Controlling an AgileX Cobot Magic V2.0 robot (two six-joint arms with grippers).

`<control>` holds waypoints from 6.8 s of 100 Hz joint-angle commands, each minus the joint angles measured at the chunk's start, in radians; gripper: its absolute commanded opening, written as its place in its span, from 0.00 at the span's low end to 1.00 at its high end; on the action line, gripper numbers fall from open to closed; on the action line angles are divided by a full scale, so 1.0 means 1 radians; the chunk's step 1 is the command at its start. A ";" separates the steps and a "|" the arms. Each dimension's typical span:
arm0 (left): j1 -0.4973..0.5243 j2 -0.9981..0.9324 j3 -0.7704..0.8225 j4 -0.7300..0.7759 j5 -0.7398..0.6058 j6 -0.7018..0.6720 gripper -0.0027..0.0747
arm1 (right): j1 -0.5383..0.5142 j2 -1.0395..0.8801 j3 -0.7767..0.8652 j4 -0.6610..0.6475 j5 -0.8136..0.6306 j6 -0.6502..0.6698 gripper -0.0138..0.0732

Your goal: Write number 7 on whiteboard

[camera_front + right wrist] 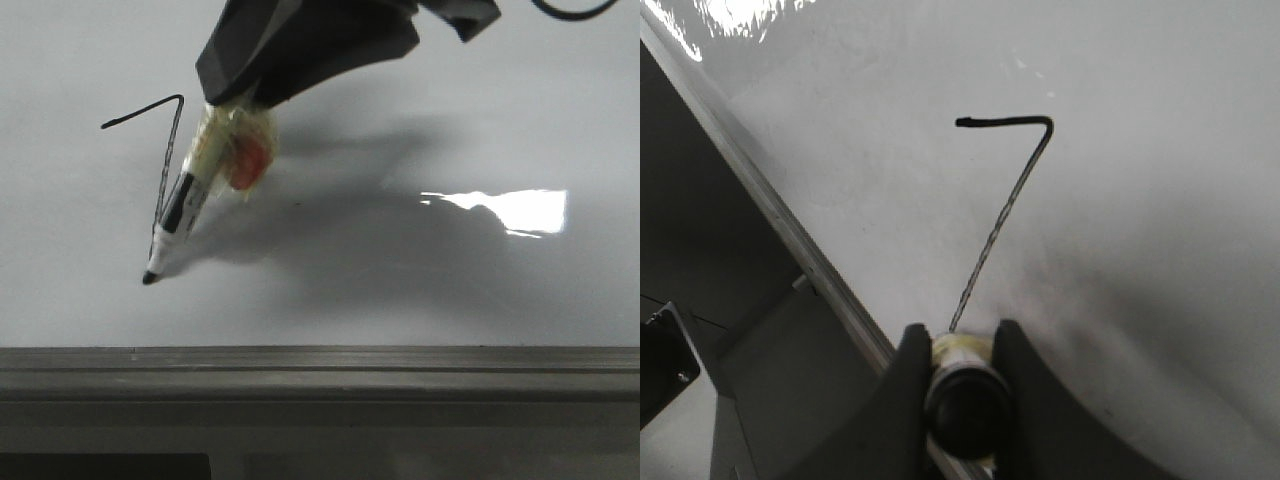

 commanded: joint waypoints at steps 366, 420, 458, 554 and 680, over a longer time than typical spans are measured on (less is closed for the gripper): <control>0.204 0.130 -0.037 -0.591 -0.061 0.017 0.01 | 0.223 -0.379 0.044 -0.191 -0.208 -0.029 0.09; 0.204 -0.302 0.027 -0.359 -0.042 0.017 0.01 | 0.223 -1.010 0.417 -0.409 -0.326 -0.029 0.09; 0.204 -0.329 0.050 -0.366 -0.042 0.017 0.01 | 0.223 -1.192 0.497 -0.413 -0.324 -0.029 0.09; 0.698 -0.363 0.202 -0.529 -0.042 0.432 0.01 | 0.223 -1.192 0.497 -0.413 -0.324 -0.029 0.09; 0.802 -0.362 0.391 -0.485 0.088 0.467 0.01 | 0.223 -1.192 0.497 -0.413 -0.324 -0.029 0.09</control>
